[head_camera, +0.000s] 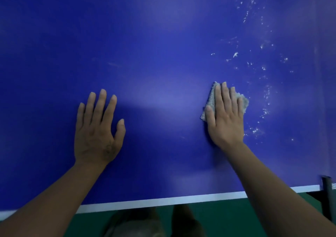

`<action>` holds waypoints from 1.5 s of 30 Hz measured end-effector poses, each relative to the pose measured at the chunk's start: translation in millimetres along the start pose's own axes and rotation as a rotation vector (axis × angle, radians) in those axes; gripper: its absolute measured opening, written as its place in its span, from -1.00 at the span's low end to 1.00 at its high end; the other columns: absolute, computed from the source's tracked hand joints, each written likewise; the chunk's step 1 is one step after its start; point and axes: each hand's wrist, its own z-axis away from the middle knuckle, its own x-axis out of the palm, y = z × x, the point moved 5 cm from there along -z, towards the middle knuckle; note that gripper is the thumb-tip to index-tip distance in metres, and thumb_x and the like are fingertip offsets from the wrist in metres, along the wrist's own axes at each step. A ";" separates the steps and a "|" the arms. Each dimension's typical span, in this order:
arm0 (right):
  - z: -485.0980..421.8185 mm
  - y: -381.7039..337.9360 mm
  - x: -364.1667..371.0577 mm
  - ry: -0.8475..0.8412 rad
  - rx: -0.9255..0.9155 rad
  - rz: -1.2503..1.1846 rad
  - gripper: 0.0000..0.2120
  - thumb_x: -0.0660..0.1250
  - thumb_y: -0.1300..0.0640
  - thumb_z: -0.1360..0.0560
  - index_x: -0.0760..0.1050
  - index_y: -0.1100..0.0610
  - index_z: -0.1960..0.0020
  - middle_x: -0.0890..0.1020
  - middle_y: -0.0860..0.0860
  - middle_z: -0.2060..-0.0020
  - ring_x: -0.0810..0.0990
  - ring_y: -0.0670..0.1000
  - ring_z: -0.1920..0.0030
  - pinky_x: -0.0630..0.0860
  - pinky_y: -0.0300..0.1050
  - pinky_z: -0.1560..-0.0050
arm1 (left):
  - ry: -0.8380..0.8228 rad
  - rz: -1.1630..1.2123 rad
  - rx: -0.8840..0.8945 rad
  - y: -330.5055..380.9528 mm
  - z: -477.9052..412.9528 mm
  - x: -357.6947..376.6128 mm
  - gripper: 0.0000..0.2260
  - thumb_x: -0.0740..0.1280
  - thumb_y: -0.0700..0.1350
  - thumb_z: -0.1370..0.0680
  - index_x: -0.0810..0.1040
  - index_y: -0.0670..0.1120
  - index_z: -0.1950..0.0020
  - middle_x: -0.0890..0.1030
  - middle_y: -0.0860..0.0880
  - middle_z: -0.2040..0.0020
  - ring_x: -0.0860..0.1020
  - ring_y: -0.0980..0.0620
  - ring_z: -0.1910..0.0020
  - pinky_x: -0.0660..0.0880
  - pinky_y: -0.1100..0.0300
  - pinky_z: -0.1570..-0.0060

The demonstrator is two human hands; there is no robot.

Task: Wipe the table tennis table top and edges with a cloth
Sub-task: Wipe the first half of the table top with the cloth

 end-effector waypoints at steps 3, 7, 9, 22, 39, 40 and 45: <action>2.9 -26.2 3.0 0.016 -0.090 0.027 -0.38 -0.06 -0.07 -0.75 -0.03 0.09 -0.76 0.02 0.00 -0.75 -0.08 0.09 -0.75 -0.04 0.29 -0.70 | 0.021 -0.019 -0.049 0.3 3.3 -0.4 -0.37 0.07 0.13 -0.72 0.13 -0.10 -0.75 0.08 -0.11 -0.77 -0.01 -0.12 -0.76 -0.04 -0.18 -0.71; 22.6 -97.8 14.8 0.007 -0.415 0.042 -0.37 0.09 -0.02 -0.72 0.07 0.11 -0.75 0.12 0.01 -0.74 0.02 0.11 -0.74 0.05 0.32 -0.68 | 0.069 -0.009 -0.350 -2.8 22.3 -0.5 -0.36 0.00 0.13 -0.75 0.01 -0.14 -0.77 0.00 -0.11 -0.78 -0.08 -0.08 -0.76 -0.07 -0.17 -0.72; 20.1 -131.1 17.9 0.003 -0.491 0.020 -0.39 0.10 -0.03 -0.74 0.11 0.11 -0.74 0.15 0.00 -0.73 0.07 0.10 -0.73 0.06 0.31 -0.68 | 0.088 -0.012 -0.407 0.6 30.0 0.4 -0.38 -0.02 0.09 -0.75 -0.01 -0.16 -0.77 0.00 -0.12 -0.78 -0.08 -0.09 -0.76 -0.07 -0.19 -0.71; -116.0 -236.0 17.8 -0.044 -0.521 0.038 -0.37 -0.14 -0.13 -0.72 -0.05 -0.03 -0.76 0.02 -0.10 -0.74 -0.05 0.05 -0.74 -0.18 0.16 -0.69 | 0.131 -0.031 -0.395 1.4 29.1 -0.2 -0.41 0.05 -0.04 -0.72 0.09 -0.18 -0.75 0.09 -0.12 -0.76 0.00 -0.11 -0.76 -0.04 -0.17 -0.72; 50.3 -123.2 21.5 0.029 -0.321 -0.070 -0.38 0.10 -0.04 -0.74 0.08 0.08 -0.75 0.12 -0.02 -0.73 0.03 0.11 -0.74 0.06 0.30 -0.69 | 0.097 0.009 -0.394 3.3 26.8 -0.6 -0.38 0.07 -0.02 -0.70 0.10 -0.23 -0.74 0.09 -0.18 -0.76 0.00 -0.16 -0.75 -0.06 -0.20 -0.71; 62.3 -113.7 22.0 0.006 -0.391 -0.067 -0.38 0.11 -0.05 -0.74 0.09 0.07 -0.75 0.12 -0.04 -0.73 0.03 0.10 -0.74 0.08 0.29 -0.68 | 0.097 0.009 -0.393 3.0 27.0 -0.8 -0.38 0.07 -0.02 -0.70 0.09 -0.22 -0.74 0.08 -0.18 -0.76 -0.01 -0.16 -0.75 -0.07 -0.20 -0.71; 41.5 -10.0 3.9 -0.003 -0.309 -0.050 -0.36 0.14 -0.03 -0.70 0.11 0.05 -0.75 0.16 -0.06 -0.73 0.04 0.07 -0.74 0.08 0.32 -0.67 | 0.099 0.010 -0.387 3.8 28.1 -2.1 -0.38 0.04 0.03 -0.71 0.08 -0.21 -0.74 0.08 -0.18 -0.76 -0.01 -0.16 -0.75 -0.08 -0.19 -0.71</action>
